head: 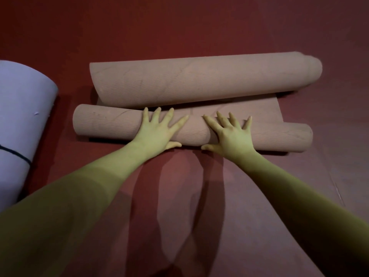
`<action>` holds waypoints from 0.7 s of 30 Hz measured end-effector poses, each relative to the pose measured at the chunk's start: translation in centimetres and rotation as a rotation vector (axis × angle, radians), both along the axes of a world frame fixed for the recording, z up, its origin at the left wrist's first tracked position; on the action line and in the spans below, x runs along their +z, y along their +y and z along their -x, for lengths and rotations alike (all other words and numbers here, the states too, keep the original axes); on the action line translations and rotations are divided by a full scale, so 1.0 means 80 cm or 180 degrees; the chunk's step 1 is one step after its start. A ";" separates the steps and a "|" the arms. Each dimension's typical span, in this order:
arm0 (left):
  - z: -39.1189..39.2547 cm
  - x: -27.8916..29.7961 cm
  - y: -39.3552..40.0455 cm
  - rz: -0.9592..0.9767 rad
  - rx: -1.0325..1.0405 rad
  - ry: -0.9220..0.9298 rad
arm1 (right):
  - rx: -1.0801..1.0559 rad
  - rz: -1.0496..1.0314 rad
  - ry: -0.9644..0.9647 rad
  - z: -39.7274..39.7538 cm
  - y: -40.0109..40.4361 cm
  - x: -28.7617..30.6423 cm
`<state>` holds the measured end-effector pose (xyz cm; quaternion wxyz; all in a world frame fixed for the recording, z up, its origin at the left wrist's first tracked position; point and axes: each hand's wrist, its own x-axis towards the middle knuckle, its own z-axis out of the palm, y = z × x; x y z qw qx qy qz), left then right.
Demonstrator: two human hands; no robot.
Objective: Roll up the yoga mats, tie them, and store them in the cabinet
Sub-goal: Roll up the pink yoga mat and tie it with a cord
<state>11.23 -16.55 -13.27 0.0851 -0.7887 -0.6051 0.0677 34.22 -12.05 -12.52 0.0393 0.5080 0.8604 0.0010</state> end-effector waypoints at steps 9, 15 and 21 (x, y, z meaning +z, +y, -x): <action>0.000 0.003 -0.017 -0.0309 -0.0183 -0.0473 | 0.0230 -0.0533 0.0400 -0.003 -0.019 -0.002; -0.014 0.001 -0.068 -0.0348 -0.0255 -0.0717 | 0.0327 -0.0555 0.0462 -0.023 -0.069 -0.003; -0.022 0.001 -0.114 -0.0341 -0.0380 -0.0727 | 0.0318 -0.0302 0.0525 -0.037 -0.118 0.004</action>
